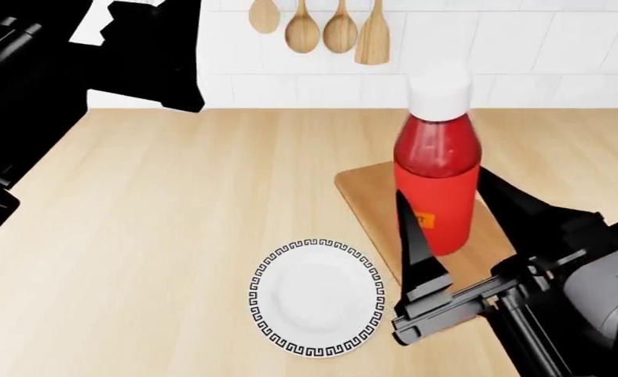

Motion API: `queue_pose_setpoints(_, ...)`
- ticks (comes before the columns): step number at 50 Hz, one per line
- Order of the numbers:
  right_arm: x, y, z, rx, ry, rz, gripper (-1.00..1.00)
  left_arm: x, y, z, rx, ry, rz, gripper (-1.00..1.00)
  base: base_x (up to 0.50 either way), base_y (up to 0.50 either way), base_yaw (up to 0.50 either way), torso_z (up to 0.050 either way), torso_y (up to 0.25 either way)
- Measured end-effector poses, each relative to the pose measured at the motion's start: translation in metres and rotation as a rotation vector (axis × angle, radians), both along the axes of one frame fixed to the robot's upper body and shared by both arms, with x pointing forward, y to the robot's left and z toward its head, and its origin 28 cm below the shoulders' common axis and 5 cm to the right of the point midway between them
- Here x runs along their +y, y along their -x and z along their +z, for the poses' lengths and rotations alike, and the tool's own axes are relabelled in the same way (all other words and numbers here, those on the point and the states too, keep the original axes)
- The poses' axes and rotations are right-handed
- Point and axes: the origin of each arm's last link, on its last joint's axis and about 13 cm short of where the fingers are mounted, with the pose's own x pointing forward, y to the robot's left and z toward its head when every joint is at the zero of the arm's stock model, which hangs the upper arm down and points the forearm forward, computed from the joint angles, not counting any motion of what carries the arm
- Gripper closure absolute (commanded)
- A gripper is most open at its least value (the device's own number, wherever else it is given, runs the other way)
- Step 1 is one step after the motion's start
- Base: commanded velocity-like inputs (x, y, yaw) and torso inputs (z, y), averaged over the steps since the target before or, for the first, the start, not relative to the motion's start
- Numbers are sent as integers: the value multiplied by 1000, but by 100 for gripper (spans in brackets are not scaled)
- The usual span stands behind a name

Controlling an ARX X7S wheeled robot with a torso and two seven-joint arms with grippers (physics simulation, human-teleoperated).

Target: Pick the scallop from the plate and place it on the cutting board. Then pick the condiment bottle from the cabinet and place it next to the cutting board.

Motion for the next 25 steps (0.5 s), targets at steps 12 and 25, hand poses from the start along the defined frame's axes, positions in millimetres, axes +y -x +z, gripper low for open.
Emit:
queue_pose_setpoints(12,-11,24,-4,44,-18,-59,100,-1,0,-2,7,-2,-1,-100,0,0,0,0,0)
queue_pose_setpoints(25,-23,45,-12,101,-44,-155,100,-3,0,-3,9,-4,-5,-100,0,0,0,0,1)
